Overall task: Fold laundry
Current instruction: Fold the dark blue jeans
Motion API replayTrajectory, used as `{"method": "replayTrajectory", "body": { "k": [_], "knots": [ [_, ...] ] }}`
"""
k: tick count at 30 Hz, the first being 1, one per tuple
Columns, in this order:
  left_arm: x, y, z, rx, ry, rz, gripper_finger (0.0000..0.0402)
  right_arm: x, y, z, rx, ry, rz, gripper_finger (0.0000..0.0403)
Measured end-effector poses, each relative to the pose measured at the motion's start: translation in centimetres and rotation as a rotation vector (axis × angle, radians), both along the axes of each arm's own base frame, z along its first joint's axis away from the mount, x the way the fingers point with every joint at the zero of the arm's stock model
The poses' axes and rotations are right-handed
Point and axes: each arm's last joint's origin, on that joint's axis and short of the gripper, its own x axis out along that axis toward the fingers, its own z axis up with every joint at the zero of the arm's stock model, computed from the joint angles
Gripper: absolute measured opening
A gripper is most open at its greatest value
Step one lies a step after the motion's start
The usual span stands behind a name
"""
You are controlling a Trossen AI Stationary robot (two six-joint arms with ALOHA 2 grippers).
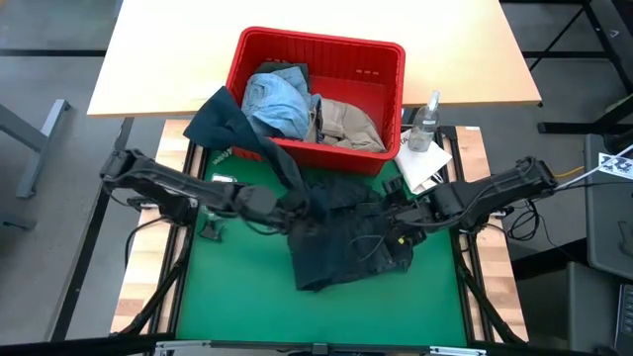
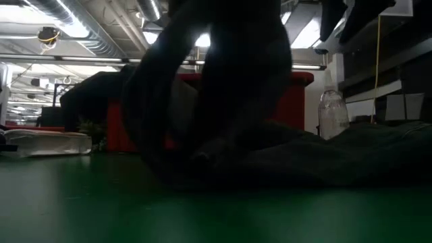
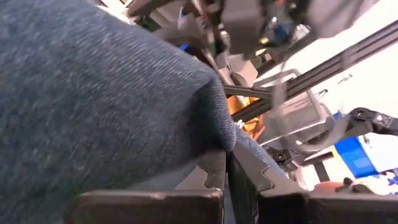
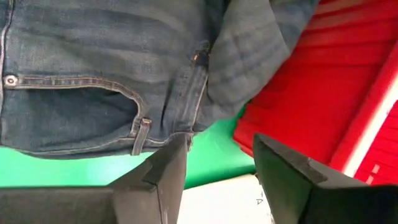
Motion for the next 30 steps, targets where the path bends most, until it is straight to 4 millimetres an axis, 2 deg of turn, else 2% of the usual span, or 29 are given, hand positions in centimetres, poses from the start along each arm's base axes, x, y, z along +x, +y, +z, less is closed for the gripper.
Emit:
{"method": "replayTrajectory", "body": {
  "k": [6, 13, 17, 22, 25, 30],
  "knots": [
    [3.5, 1.6, -3.0, 0.001, -0.055, -0.044, 0.0000, -1.1, -0.3, 1.0, 0.000, -0.043, -0.013, 0.0186],
    [6.6, 3.0, -6.7, -0.005, -0.126, -0.011, 0.0000, -1.4, -0.4, 1.2, -0.002, -0.044, -0.017, 0.0186],
    [7.8, 3.2, -8.8, -0.007, -0.168, -0.002, 0.0000, -1.4, -0.4, 1.2, -0.002, -0.045, -0.017, 0.0186],
    [8.8, 3.2, -11.4, -0.009, -0.123, 0.002, 0.0004, -1.4, -0.4, 1.2, -0.002, -0.045, -0.017, 0.0186],
    [9.6, 3.2, -12.2, -0.012, -0.110, -0.002, 0.0013, -1.4, -0.4, 1.2, -0.001, -0.052, -0.017, 0.0186],
    [11.7, 3.1, -12.1, -0.030, -0.132, -0.087, 0.0017, -1.3, -0.4, 1.2, -0.001, -0.053, -0.017, 0.0186]
  ]
}}
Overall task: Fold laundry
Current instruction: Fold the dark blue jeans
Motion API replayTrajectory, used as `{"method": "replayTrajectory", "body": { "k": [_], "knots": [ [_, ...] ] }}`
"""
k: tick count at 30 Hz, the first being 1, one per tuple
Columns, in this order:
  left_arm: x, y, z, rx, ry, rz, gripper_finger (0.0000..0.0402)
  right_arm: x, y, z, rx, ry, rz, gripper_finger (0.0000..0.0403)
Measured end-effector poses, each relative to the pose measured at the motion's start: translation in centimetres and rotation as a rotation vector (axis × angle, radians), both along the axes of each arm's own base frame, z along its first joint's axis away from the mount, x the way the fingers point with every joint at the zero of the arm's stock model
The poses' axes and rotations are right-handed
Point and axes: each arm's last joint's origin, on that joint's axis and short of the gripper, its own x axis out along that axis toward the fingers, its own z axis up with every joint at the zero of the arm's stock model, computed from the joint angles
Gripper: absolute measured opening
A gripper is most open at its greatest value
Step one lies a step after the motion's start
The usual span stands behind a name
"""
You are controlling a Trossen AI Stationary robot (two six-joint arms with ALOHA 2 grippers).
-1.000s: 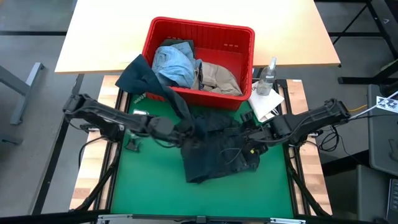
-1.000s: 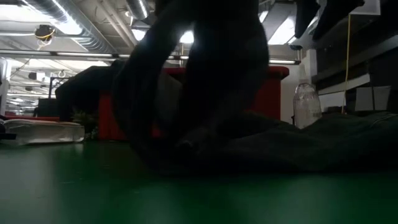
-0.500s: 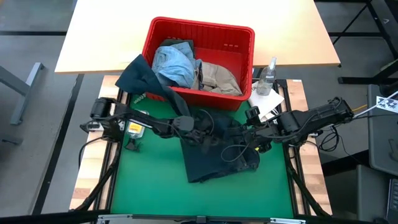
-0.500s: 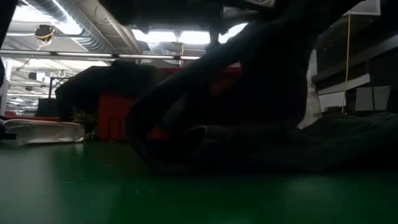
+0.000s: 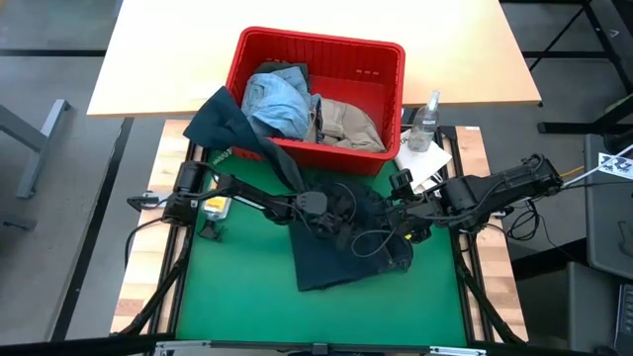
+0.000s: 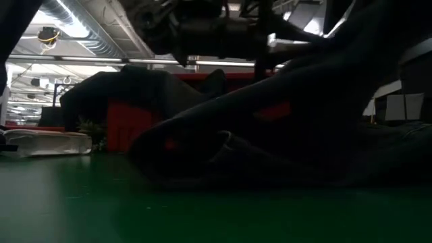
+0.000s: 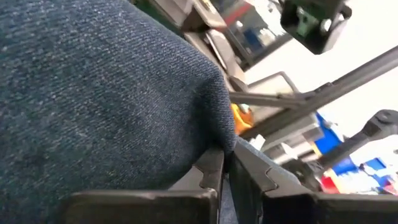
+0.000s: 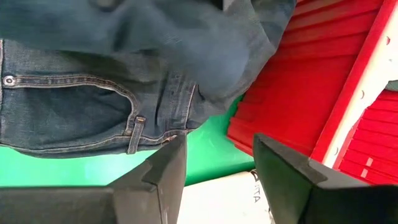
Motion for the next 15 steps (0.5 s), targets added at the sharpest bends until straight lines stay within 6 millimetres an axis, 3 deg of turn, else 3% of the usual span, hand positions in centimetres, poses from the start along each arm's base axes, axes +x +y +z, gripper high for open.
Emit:
{"method": "replayTrajectory", "body": {
  "k": [9, 15],
  "knots": [
    [4.8, 0.5, 0.2, -0.005, 0.074, -0.142, 0.0011, 0.0, 0.0, 0.0, 0.003, 0.000, 0.001, 0.0186],
    [6.4, 1.2, 0.7, 0.025, 0.097, -0.135, 0.0015, 0.0, 0.0, 0.0, 0.008, 0.003, 0.002, 0.0186]
  ]
}}
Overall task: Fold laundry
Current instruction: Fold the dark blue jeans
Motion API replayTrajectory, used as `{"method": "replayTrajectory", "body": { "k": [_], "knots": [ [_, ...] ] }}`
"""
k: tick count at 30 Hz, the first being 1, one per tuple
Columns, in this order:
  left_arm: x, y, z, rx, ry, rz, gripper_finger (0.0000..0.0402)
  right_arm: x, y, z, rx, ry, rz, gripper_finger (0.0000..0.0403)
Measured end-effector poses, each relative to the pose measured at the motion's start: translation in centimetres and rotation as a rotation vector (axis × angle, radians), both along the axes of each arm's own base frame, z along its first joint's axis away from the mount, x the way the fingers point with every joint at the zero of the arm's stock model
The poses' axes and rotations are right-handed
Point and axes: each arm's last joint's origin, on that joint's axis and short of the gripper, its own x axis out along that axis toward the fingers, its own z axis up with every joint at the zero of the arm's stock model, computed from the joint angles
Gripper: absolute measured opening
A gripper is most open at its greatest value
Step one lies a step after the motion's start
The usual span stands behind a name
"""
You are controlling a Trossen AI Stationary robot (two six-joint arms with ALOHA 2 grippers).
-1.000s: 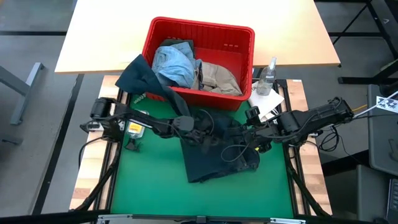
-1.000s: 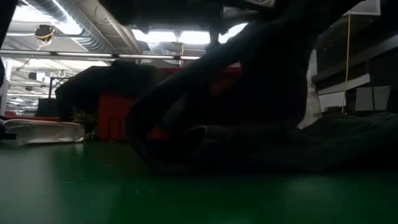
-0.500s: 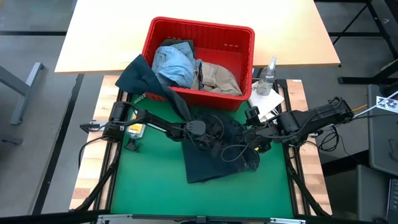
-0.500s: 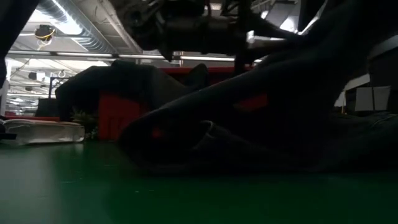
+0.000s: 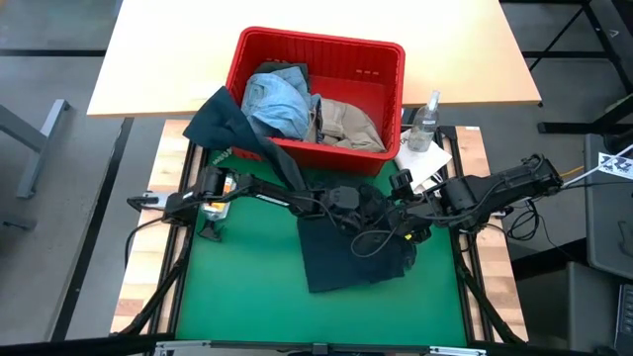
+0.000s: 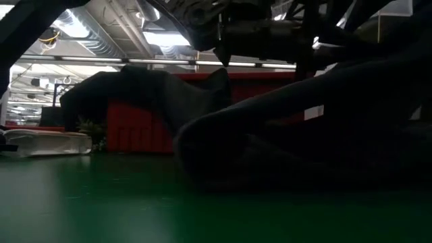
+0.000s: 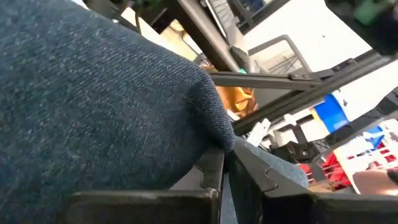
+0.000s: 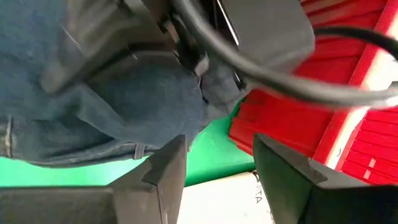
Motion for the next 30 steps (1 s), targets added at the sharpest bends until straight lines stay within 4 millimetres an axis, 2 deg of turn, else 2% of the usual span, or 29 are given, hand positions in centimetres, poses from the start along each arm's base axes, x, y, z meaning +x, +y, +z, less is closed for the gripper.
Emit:
{"method": "replayTrajectory", "body": {
  "k": [8, 16, 19, 26, 30],
  "knots": [
    [0.1, 1.1, -0.1, 0.017, 0.013, 0.088, 0.0016, 0.0, 0.0, 0.0, 0.000, 0.001, 0.000, 0.0186],
    [0.2, 1.4, 0.0, 0.058, -0.003, 0.119, 0.0020, 0.0, 0.0, 0.0, 0.000, 0.002, 0.001, 0.0186],
    [0.2, 1.4, 0.0, 0.060, -0.003, 0.123, 0.0041, 0.0, 0.0, 0.0, -0.001, 0.003, 0.003, 0.0186],
    [0.2, 1.6, 0.1, 0.130, -0.035, 0.116, 0.0122, 0.0, 0.0, 0.0, 0.000, 0.005, 0.004, 0.0186],
    [0.2, 2.1, 0.2, 0.230, -0.073, 0.080, 0.0141, -0.1, 0.0, 0.0, 0.007, 0.015, 0.006, 0.0186]
  ]
}}
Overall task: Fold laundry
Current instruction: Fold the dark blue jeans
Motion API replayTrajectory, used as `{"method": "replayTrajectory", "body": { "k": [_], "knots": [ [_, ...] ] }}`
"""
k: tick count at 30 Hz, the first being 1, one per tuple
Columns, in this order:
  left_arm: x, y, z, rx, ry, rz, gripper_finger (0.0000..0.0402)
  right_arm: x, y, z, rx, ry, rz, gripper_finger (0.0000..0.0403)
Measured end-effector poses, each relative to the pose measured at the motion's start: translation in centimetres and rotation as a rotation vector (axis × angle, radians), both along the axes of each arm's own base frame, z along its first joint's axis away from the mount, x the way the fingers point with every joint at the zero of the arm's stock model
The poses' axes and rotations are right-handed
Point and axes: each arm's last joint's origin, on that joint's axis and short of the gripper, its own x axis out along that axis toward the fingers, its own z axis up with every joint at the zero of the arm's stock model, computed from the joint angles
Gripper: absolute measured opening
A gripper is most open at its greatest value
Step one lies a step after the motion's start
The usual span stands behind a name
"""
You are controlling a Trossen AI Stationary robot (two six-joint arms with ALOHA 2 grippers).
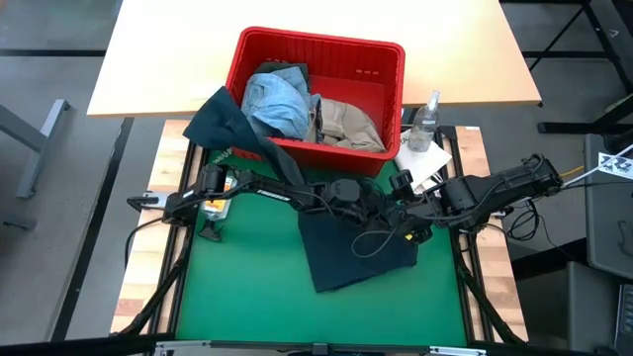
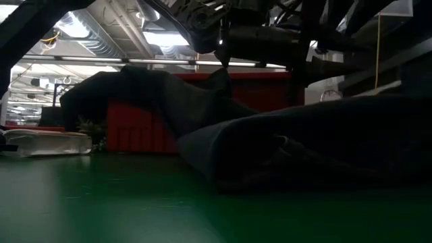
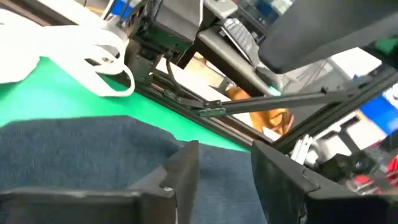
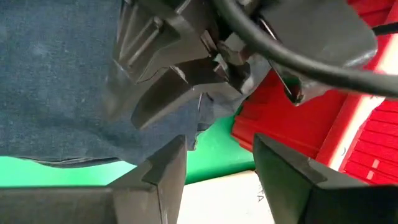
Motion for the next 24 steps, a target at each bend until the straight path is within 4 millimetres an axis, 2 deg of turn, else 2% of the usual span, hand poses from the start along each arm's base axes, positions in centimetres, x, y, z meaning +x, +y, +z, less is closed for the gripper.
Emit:
{"method": "replayTrajectory", "body": {
  "k": [6, 12, 18, 21, 24],
  "knots": [
    [-0.1, 0.1, 0.0, 0.122, -0.031, -0.136, 0.0132, -0.2, 0.0, 0.0, -0.004, 0.022, 0.000, 0.0186],
    [-0.5, -0.9, 0.3, 0.222, -0.006, -0.188, 0.0102, -0.5, -0.1, -0.1, -0.011, 0.053, 0.001, 0.0186],
    [-2.7, -1.7, 2.8, 0.460, 0.167, -0.121, 0.0063, -0.6, -0.1, -0.1, 0.006, 0.063, 0.005, 0.0186],
    [-4.0, -2.4, 3.7, 0.485, 0.267, -0.161, 0.0049, -0.6, -0.1, -0.2, 0.010, 0.069, 0.006, 0.0186],
    [-5.2, -3.5, 3.7, 0.483, 0.373, -0.218, 0.0039, -0.6, -0.1, -0.2, 0.010, 0.069, 0.006, 0.0186]
  ]
}}
